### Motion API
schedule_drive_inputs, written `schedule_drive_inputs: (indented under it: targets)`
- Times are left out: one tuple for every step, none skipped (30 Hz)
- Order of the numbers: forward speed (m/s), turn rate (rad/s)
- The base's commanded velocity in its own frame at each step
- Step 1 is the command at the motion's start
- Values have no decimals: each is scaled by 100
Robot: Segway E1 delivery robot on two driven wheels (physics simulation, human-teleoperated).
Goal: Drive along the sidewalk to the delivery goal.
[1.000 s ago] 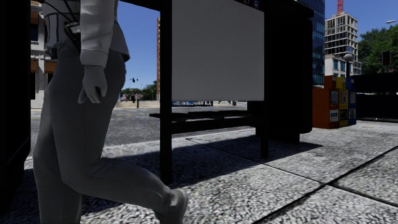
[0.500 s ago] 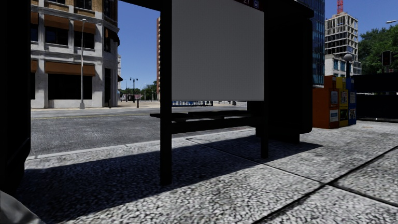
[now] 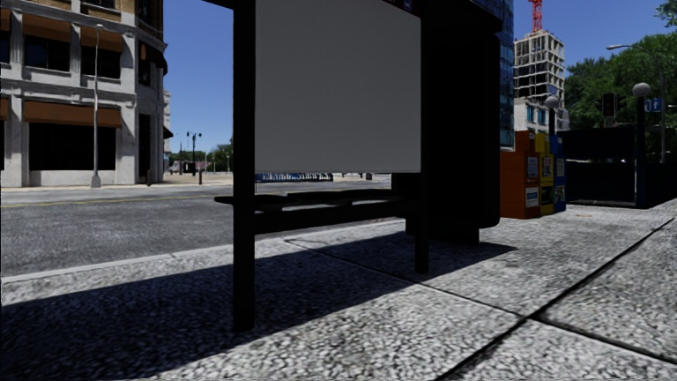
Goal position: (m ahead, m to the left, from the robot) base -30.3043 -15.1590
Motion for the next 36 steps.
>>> schedule_drive_inputs:
  targets:
    - [167,-63]
    - [170,-63]
    - [172,-63]
    - [172,-63]
    - [173,-63]
    - [175,-63]
    - [175,-63]
    - [175,-63]
    - [175,-63]
    - [175,-63]
    - [175,-63]
    - [175,-63]
    - [175,-63]
    - [175,-63]
    - [175,-63]
    - [176,-63]
    - [200,-63]
    - [200,-63]
    - [200,-63]
    - [200,-63]
    - [200,-63]
    - [200,-64]
    - [200,-64]
    - [200,-73]
    - [200,-79]
    - [200,-83]
    - [200,-84]
    - [200,-84]
    - [200,-84]
    - [200,-84]
    - [200,-84]
    - [200,-84]
    - [200,-84]
    - [200,-84]
    - [200,-84]
    - [200,-84]
